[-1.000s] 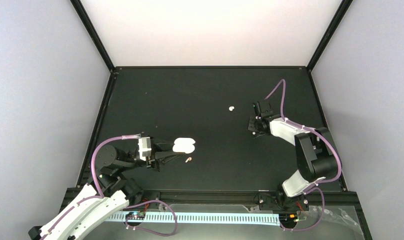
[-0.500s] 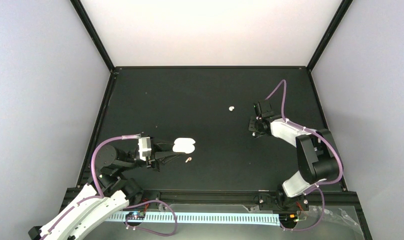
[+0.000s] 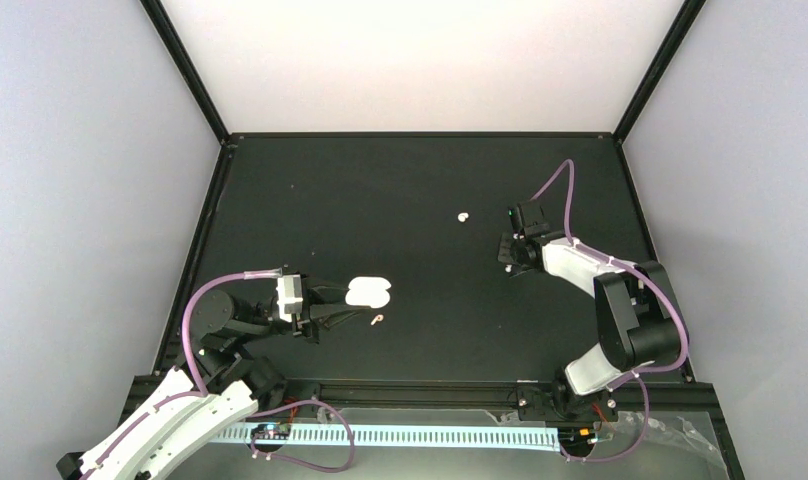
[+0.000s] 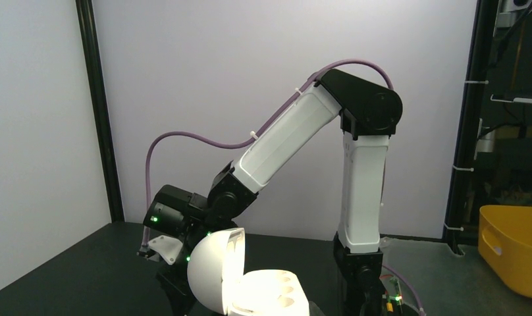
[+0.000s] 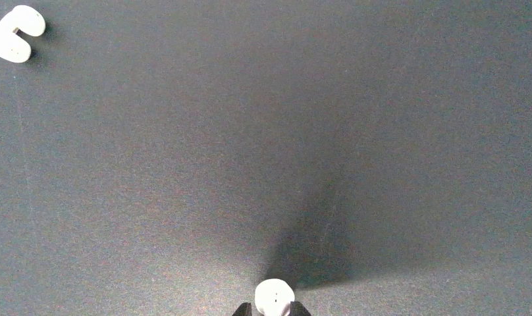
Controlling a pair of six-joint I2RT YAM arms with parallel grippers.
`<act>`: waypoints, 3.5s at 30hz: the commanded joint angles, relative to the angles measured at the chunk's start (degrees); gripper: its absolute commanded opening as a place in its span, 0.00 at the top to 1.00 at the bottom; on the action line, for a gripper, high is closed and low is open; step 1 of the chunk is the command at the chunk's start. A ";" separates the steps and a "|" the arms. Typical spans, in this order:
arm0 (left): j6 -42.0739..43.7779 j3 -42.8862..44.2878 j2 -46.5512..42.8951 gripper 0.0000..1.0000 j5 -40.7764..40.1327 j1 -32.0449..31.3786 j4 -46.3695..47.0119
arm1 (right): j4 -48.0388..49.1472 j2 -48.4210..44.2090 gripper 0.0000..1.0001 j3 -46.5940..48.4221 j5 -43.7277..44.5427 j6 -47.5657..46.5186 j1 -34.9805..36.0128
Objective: Insert the wireless bluetooth earbuds into the charging case
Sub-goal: Pick up the earbud from the center of the board, then place the earbud in the charging case.
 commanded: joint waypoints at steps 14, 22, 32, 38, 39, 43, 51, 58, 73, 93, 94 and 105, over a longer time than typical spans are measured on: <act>-0.28 1.18 0.30 0.98 1.03 0.20 0.76 | -0.08 -3.17 0.92 -2.86 1.11 -0.44 0.10; -0.19 1.18 0.23 0.98 0.84 0.20 0.57 | -0.66 -6.28 0.99 -2.71 1.08 -0.04 0.09; 0.06 1.10 0.02 0.98 1.58 0.20 0.94 | -3.36 -33.88 0.99 -1.01 -17.70 -8.40 6.26; -0.06 0.74 0.48 0.98 6.03 0.19 3.29 | -7.90 -46.54 0.99 6.83 -40.98 -15.53 12.28; -0.02 0.74 0.82 0.98 6.82 0.20 3.55 | -9.83 -47.12 0.99 8.38 -43.02 -16.46 13.11; -0.10 1.15 2.78 0.98 9.13 0.20 3.82 | -18.91 -47.00 0.99 15.93 -42.49 -21.54 18.73; 1.73 3.61 5.97 0.98 11.25 0.14 2.93 | -30.90 -37.70 0.99 32.00 -20.41 -28.40 42.43; 3.02 2.60 4.37 0.98 9.13 0.15 1.36 | -31.57 -29.55 0.99 38.26 -12.86 -29.35 54.30; 3.16 1.80 2.90 0.99 8.09 0.18 1.93 | -25.07 -25.40 0.99 38.65 -13.93 -28.35 57.69; 2.62 1.80 3.30 0.98 8.46 0.20 2.02 | -25.97 -22.82 0.99 39.44 -9.70 -30.45 59.76; 2.55 1.80 3.29 0.99 8.58 0.14 2.12 | -25.93 -22.77 0.99 39.33 -9.39 -30.54 59.83; 2.20 1.71 3.33 0.98 9.18 0.13 2.50 | -25.42 -21.69 0.99 39.54 -8.87 -31.00 60.33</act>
